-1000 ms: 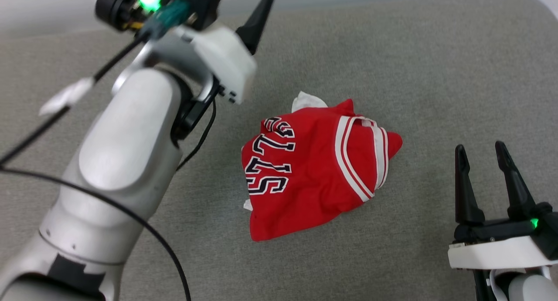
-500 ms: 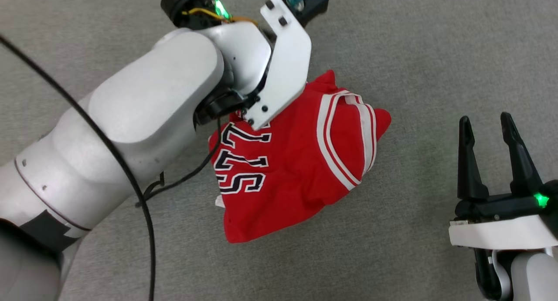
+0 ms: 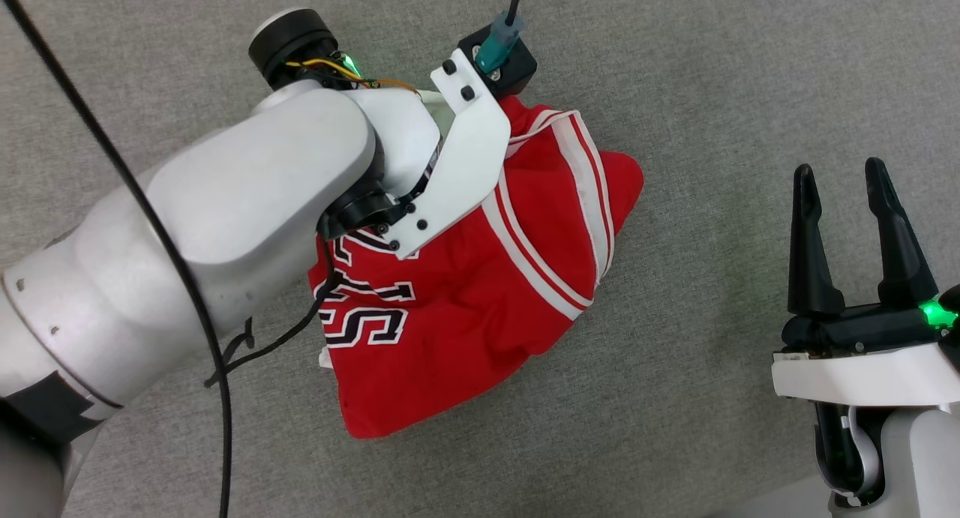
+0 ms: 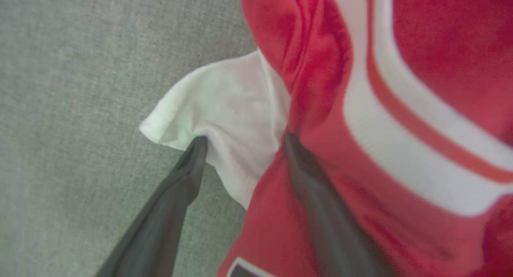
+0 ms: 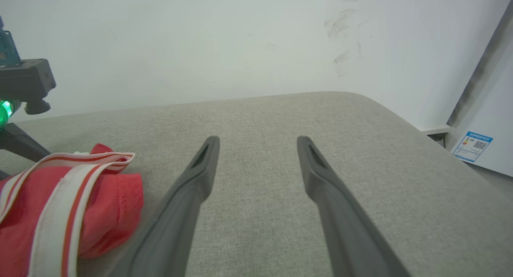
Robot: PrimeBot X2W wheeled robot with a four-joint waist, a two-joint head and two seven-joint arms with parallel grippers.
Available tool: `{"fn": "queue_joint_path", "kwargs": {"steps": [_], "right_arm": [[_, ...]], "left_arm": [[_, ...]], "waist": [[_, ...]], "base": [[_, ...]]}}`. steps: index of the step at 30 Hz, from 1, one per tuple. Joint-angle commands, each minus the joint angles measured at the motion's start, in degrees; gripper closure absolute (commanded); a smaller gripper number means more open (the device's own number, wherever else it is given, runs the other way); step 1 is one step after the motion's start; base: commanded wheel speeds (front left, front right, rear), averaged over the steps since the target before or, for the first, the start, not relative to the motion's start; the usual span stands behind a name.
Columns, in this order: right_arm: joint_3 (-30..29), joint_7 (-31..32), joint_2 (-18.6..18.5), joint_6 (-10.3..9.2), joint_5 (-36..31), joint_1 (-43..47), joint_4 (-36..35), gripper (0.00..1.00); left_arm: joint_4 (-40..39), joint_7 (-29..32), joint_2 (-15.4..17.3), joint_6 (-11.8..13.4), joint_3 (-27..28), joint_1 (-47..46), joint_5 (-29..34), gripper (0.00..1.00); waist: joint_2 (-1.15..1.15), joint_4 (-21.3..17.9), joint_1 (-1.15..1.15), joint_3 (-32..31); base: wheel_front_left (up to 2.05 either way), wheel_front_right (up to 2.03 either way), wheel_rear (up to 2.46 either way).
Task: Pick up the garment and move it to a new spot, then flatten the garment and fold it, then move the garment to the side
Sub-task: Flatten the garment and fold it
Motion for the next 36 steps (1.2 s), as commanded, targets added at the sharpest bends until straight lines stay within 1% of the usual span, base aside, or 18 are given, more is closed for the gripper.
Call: {"fn": "queue_joint_path", "kwargs": {"steps": [1, 2, 3, 4, 5, 9, 11, 12, 15, 17, 18, 21, 24, 27, 31, 36], "right_arm": [[0.0, -0.1, 0.1, -0.02, 0.1, -0.7, 0.0, 0.0], [0.0, -0.1, 0.1, -0.02, 0.1, -0.7, 0.0, 0.0], [0.0, -0.1, 0.1, -0.02, 0.0, -0.7, 0.1, 0.0], [-0.1, -0.1, 0.1, -0.02, -0.2, -0.7, 0.2, 0.0], [-0.1, -0.1, 0.1, -0.02, -0.4, -0.7, 0.3, 0.0], [-0.1, -0.1, 0.1, -0.02, -1.4, -0.4, 0.3, 0.0], [-0.4, -0.1, 0.1, -0.02, -2.0, 0.3, 0.4, 0.0], [-0.4, -0.1, 0.1, -0.02, -2.3, 0.7, 0.5, 0.0], [-0.8, -0.1, 0.1, -0.02, -3.2, 1.9, 0.6, 0.0], [-0.8, -0.1, 0.1, -0.02, -4.0, 2.6, 0.6, 0.0], [-0.8, -0.1, 0.1, -0.02, -4.0, 2.6, 0.6, 0.0], [-1.0, -0.1, 0.1, -0.02, -4.9, 3.6, 0.7, 0.0], [-1.0, -0.1, 0.1, -0.02, -5.5, 4.4, 0.6, 0.0], [-1.0, -0.1, 0.1, -0.02, -5.9, 5.1, 0.3, 0.0], [-1.1, -0.1, 0.1, -0.02, -6.4, 5.5, 0.2, 0.0], [-0.9, -0.1, 0.1, -0.02, -6.8, 4.7, 0.2, 0.0]], "left_arm": [[0.3, 1.0, 0.6, -0.2, -2.1, 5.0, 0.5, 0.0], [-0.2, 1.5, 0.7, -0.2, -2.2, 5.4, 1.2, 0.0], [-0.6, 1.2, 1.0, -0.2, -2.3, 5.5, 1.9, 0.45], [-0.9, 0.7, 1.1, -0.2, -2.2, 5.6, 2.4, 1.0], [-1.2, 0.2, 1.2, -0.2, -2.2, 5.5, 2.6, 1.0], [-1.6, -5.3, 1.0, -0.1, -1.4, 3.1, 3.5, 1.0], [-1.6, -9.9, 0.5, -0.1, -1.2, 1.9, 3.2, 1.0], [-1.9, -11.9, 0.5, -0.1, -1.1, 1.4, 4.2, 1.0], [-0.9, -20.1, 1.4, -0.1, -0.8, 1.0, 2.4, 1.0], [0.0, -24.8, 2.7, -0.1, -0.1, 1.2, 1.7, 1.0], [0.0, -24.8, 2.7, -0.1, -0.1, 1.2, 1.7, 1.0], [1.8, -30.2, 5.6, -0.1, 1.6, 3.0, 0.7, 1.0], [3.4, -33.9, 9.1, 1.2, 3.2, 5.4, 0.0, 1.0], [4.9, -35.8, 12.9, 2.7, 3.7, 8.9, -0.9, 1.0], [6.9, -37.8, 16.8, 4.5, 4.8, 14.2, -3.9, 1.0], [10.3, -38.7, 19.3, 5.8, 5.5, 19.7, -7.8, 1.0]], "waist": [[0.0, -0.4, 0.0, 0.5], [0.0, -0.3, 0.0, 0.5], [0.0, -0.2, 0.0, 0.5], [0.0, 0.1, 0.0, 0.3], [0.0, 0.4, 0.0, 0.0], [0.0, 2.1, 0.0, -2.0], [0.0, 3.4, 0.0, -3.5], [0.0, 4.1, 0.0, -4.4], [0.0, 6.1, 0.0, -6.9], [0.0, 7.5, 0.0, -8.4], [0.0, 7.5, 0.0, -8.4], [0.0, 9.2, 0.0, -10.3], [0.0, 10.6, 0.0, -11.6], [0.0, 11.6, 0.0, -12.2], [0.0, 12.4, 0.0, -12.2], [0.0, 12.4, 0.0, -11.3]], "base": [[0.0, 0.0, 0.0], [0.0, 0.0, 0.0], [0.0, 0.0, 0.0], [0.0, 0.0, 0.0], [0.0, 0.0, 0.0], [0.0, 0.0, 0.0], [0.0, 0.0, 0.0], [0.0, 0.0, 0.0], [0.0, 0.0, 0.0], [0.0, 0.0, 0.0], [0.0, 0.0, 0.0], [0.0, 0.0, 0.0], [0.0, 0.0, 0.0], [0.0, 0.0, 0.0], [0.0, 0.0, 0.0], [0.0, 0.0, 0.0]]}}
